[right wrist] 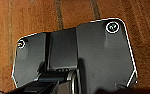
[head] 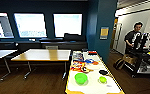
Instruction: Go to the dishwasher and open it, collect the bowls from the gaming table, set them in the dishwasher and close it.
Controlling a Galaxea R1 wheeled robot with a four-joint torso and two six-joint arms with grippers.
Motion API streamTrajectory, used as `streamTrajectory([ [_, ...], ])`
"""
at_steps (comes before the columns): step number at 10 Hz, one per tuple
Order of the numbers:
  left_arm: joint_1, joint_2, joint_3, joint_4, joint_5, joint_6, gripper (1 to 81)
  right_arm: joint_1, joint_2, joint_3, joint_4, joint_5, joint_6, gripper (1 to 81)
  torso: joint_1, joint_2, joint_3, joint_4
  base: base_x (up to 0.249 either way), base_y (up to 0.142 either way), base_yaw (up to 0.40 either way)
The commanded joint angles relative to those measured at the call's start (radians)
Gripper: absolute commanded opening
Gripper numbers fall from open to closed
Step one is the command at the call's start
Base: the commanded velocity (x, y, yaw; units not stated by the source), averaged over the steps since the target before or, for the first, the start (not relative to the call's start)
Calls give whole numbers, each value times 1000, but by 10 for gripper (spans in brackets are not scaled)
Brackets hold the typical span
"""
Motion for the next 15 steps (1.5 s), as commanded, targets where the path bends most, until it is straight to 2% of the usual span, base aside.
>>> streamTrajectory([
  [1,-61,-1,-1,5,38,9,811,61,4,6,-7,-44,-4,811,2,0,0,0,111,0,0],
  [10,-61,1,-1,8,37,9,811,58,-4,7,-8,-44,-5,811,2,0,0,0,167,0,0],
  [11,-61,-1,-1,9,38,9,811,56,-11,16,-8,-44,-5,811,2,0,0,0,0,0,0],
  [13,-63,-14,13,9,37,8,811,53,-62,102,-8,-44,-5,811,4,1,0,0,0,0,0],
  [14,-61,-36,45,11,38,11,811,53,-109,179,-7,-42,-4,811,4,1,0,0,0,0,0],
  [15,-61,-83,123,11,38,14,811,53,-165,271,-5,-42,-2,811,3,1,0,0,0,0,0],
])
